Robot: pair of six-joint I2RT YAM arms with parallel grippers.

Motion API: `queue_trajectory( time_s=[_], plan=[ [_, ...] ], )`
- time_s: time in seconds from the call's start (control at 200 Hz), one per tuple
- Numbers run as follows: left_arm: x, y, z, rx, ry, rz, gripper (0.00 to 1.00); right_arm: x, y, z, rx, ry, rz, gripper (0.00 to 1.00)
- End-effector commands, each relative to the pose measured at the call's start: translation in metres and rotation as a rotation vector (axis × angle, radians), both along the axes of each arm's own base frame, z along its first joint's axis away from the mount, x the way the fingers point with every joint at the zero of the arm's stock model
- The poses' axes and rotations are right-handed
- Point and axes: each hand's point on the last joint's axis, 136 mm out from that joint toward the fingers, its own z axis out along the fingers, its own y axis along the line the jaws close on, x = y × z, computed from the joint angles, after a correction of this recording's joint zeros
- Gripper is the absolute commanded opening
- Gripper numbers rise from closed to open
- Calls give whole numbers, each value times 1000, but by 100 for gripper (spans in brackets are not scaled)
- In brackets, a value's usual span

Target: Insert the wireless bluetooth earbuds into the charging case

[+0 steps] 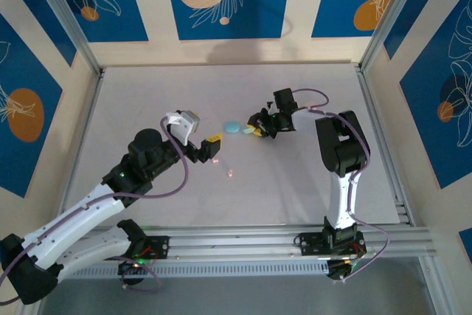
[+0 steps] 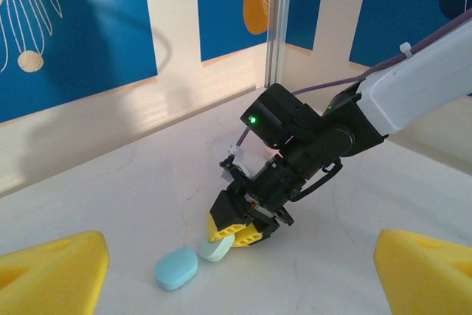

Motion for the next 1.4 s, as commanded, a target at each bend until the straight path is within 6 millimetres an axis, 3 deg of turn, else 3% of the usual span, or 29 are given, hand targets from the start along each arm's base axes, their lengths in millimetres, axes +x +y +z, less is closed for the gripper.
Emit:
queue_trajectory(
  time_s=[0.0, 0.23, 0.44, 0.545, 0.63, 0.78, 0.92, 1.065, 1.191, 1.396],
  plan=[
    [2, 1, -5, 20, -7, 11, 92, -10, -3, -13, -26, 28, 20, 34],
    [3, -5, -9, 23, 3, -3, 93, -21, -25, 2, -140, 0, 10, 52],
    [4, -5, -11, 23, 5, -5, 94, -22, -57, 30, -257, -51, 3, 56],
    [3, -4, -10, 24, 4, -4, 94, -8, -88, 54, -338, -126, -42, 56],
    [2, -4, -10, 25, 6, -7, 94, 11, -126, 72, -401, -171, -102, 57],
    [0, -6, -11, 19, 20, -23, 97, 49, -193, 83, -477, -190, -211, 57],
    [-4, -13, -12, 16, 48, -64, 100, 84, -232, 74, -524, -152, -229, 56],
    [-4, -18, -18, 29, 83, -83, 100, 111, -254, 58, -541, -106, -243, 57],
    [-2, -17, -22, 43, 85, -73, 100, 116, -260, 44, -557, -24, -257, 57],
    [3, -15, -26, 68, 80, -49, 100, 104, -254, 28, -650, 63, -251, 60]
  ],
)
